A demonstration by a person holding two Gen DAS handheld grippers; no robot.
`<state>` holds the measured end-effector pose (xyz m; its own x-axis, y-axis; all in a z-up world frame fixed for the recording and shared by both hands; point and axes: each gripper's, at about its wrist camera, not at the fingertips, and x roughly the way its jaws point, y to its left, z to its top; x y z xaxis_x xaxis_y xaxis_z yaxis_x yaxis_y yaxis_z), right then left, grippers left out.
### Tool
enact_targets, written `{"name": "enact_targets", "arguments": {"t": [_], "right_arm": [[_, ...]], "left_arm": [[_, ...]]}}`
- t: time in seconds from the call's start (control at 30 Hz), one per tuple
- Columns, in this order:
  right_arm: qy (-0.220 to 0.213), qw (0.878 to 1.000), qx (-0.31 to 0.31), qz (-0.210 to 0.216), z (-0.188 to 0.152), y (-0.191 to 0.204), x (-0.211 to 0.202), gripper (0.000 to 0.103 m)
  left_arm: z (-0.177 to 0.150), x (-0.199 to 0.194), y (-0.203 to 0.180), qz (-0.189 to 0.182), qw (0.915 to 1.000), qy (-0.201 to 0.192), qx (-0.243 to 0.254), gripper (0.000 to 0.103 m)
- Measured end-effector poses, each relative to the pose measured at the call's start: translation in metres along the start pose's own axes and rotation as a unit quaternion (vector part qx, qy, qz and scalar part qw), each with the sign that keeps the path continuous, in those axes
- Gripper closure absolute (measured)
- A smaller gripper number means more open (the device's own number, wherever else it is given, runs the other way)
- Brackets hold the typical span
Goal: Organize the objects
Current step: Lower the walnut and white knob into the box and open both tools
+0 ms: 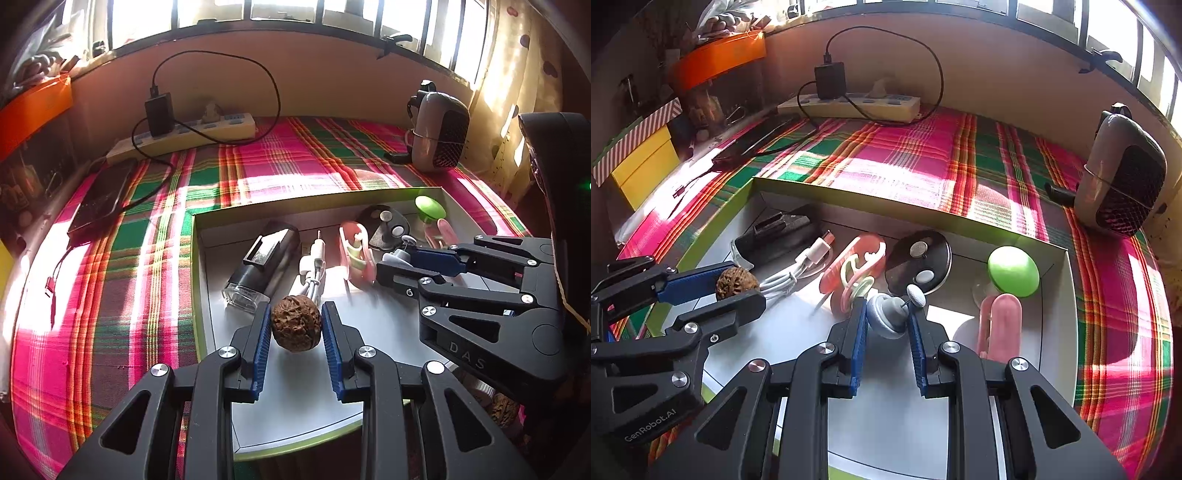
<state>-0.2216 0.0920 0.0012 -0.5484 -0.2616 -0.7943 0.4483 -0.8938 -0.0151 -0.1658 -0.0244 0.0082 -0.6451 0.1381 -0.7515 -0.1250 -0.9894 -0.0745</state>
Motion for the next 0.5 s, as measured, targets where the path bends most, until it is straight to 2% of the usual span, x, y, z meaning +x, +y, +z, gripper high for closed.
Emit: {"name": "enact_targets", "arguments": {"t": [0.5], "right_arm": [[-0.003, 1.000, -0.014, -0.011, 0.0012, 0.0050, 0.0010, 0.080]], "left_arm": [[-0.0001, 0.0033, -0.0041, 0.023, 0.9996, 0.000, 0.015, 0.077]]}}
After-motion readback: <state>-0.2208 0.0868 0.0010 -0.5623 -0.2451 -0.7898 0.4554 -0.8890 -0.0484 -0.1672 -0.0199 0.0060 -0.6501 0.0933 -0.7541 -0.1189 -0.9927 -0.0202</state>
